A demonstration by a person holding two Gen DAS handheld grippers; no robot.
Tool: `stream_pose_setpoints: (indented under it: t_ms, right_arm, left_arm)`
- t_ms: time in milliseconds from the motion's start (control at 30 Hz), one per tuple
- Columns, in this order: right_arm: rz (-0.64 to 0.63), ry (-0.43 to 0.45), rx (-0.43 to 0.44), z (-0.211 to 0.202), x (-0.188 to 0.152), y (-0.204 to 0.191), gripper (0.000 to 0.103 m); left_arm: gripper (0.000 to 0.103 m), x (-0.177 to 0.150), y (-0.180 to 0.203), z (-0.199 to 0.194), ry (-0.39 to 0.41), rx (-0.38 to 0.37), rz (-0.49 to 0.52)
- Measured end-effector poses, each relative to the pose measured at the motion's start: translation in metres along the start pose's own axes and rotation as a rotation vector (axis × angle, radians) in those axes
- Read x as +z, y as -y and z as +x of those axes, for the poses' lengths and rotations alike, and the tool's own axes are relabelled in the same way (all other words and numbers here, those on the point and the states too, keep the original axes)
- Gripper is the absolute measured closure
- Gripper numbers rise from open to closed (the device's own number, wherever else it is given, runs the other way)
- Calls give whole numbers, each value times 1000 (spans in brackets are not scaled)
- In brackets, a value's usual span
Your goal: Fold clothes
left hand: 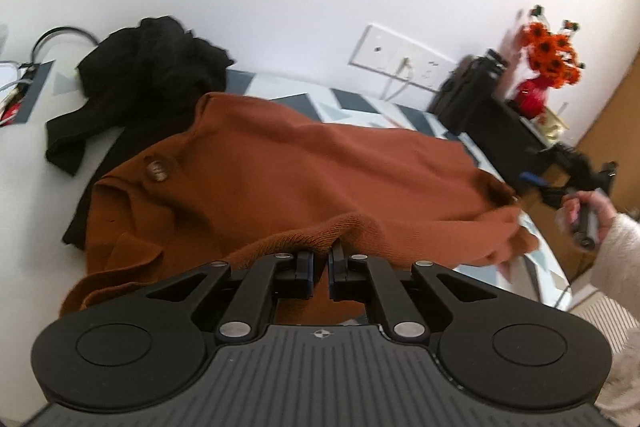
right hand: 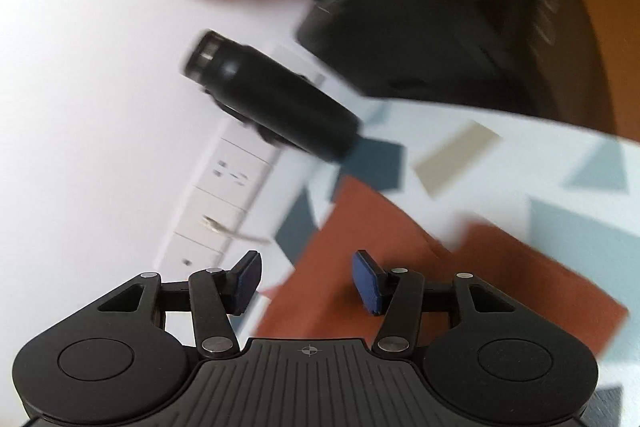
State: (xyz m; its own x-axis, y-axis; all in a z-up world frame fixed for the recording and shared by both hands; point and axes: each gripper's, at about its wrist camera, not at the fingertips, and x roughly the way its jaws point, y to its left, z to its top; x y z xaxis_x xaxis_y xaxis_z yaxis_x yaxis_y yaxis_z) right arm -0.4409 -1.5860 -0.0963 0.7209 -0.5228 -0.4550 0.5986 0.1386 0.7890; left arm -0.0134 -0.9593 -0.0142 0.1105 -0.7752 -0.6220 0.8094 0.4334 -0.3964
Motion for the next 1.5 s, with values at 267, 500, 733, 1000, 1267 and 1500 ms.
stream_pose_setpoints:
  t_ms: [267, 500, 733, 1000, 1267, 1500]
  right_arm:
    - [-116, 44, -213, -36, -13, 3, 57]
    - [-223, -123, -350, -33, -41, 27, 77]
    - [-397, -228, -313, 37, -48, -4, 77]
    - [-327, -132, -226, 32, -23, -10, 70]
    - [-184, -176, -303, 10, -29, 41, 71]
    - [-133, -135, -280, 35, -20, 37, 87]
  left_arm:
    - [96, -5, -6, 7, 15, 59, -37]
    - [96, -2, -13, 13, 31, 109, -81]
    - [97, 2, -18, 23, 25, 173, -106]
    - [97, -6, -25, 39, -8, 205, -144]
    - [97, -8, -28, 37, 5, 196, -174]
    - [99, -4, -23, 26, 19, 168, -171]
